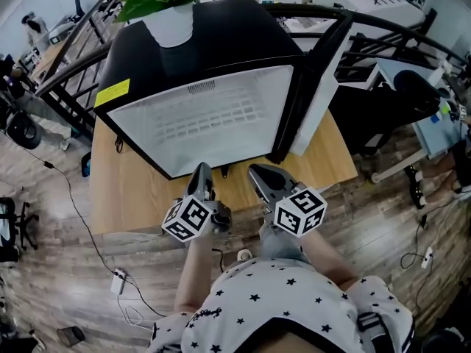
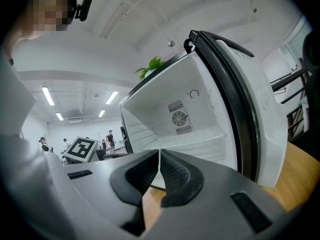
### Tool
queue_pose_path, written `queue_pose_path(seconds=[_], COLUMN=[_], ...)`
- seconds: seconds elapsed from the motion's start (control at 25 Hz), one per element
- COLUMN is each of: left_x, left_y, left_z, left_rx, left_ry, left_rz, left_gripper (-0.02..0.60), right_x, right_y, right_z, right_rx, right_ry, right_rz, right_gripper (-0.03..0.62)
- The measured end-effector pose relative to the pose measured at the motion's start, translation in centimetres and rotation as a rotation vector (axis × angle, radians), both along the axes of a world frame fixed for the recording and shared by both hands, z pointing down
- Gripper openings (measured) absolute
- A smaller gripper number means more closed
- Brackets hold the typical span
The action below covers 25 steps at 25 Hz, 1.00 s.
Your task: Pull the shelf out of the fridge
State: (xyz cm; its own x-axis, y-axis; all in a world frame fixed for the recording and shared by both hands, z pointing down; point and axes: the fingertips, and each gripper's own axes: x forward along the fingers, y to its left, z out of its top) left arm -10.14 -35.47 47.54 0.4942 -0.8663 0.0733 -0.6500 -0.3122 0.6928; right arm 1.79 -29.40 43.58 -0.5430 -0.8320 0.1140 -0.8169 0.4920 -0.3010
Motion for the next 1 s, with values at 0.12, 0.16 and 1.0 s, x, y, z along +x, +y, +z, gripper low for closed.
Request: queue_pose_path(seconds=[0.12, 0.16, 1.0], left_x=[0.4, 0.7, 4.0], left_y=[-1.5, -2.0, -10.2], left_z=[0.4, 0.5, 0.7], left_rx=[-0.004, -0.006, -0.07], left_ry=[0.047, 0.069, 0.441], left_rz=[-0.016, -0.015, -0.03], left_gripper=[0.008, 0.009, 0.188], right_x=[0.2, 0.3, 3.0], right_y=[-1.0, -1.3, -5.6], right_z=[0.3, 0.4, 2.0], right_rx=[-0.004, -0.005, -0.031], right_ry=[0.003, 0.004, 0.002], right_rz=[-0.017, -0.021, -0.015], right_gripper=[0.023, 0.023, 0.023])
